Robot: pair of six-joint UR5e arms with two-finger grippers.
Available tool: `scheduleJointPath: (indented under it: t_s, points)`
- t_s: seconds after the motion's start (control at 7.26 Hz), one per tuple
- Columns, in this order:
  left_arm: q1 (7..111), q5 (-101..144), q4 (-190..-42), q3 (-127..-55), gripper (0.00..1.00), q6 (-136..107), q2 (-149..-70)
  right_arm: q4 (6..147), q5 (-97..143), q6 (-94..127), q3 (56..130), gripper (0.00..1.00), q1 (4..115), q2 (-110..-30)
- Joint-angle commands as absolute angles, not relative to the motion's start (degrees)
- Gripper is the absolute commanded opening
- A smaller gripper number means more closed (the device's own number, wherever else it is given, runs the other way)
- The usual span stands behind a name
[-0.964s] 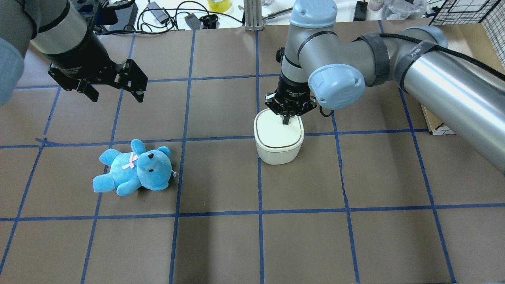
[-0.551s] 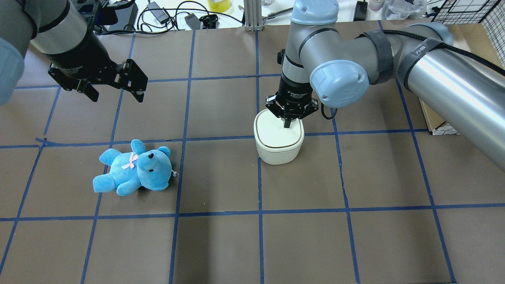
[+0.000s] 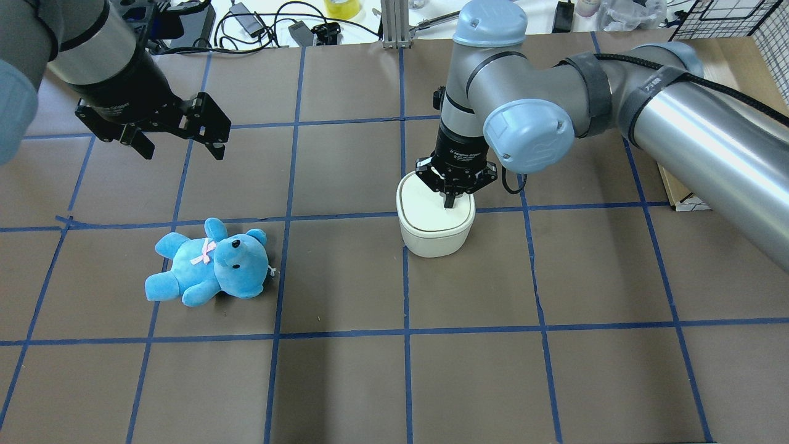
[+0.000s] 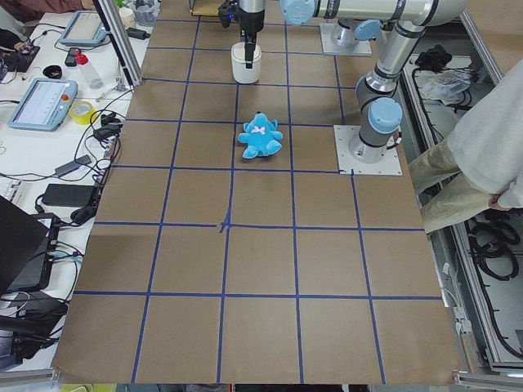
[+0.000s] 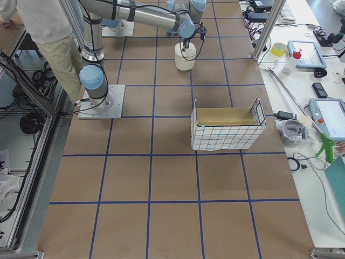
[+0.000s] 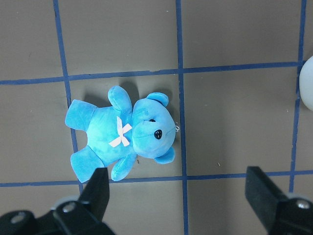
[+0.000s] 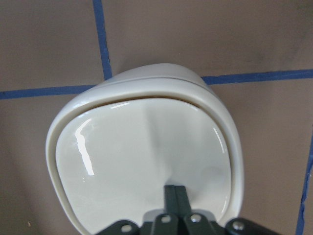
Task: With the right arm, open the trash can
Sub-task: 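Lower the right gripper onto the lid's edge farthest from the robot, then lift the right gripper to flip the lid open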
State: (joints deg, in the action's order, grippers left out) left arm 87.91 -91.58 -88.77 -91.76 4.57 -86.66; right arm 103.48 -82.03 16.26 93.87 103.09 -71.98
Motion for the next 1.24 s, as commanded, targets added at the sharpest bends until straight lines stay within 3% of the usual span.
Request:
scheduleJointPath:
  t_s: [0.0, 0.69, 1.1]
  points:
    - [87.89, -91.58, -88.77, -91.76, 1.00, 4.57, -86.66, 104.15, -82.09, 16.17, 94.22, 0.00, 103.10, -71.90]
    - [87.89, -91.58, -88.77, -91.76, 1.00, 4.57, -86.66, 103.36, -80.42, 17.40, 91.59, 0.00, 103.45, -75.93]
    - [87.89, -91.58, -88.77, -91.76, 1.00, 4.57, -86.66, 101.44, -80.51, 19.76, 84.75, 0.00, 103.36, -80.14]
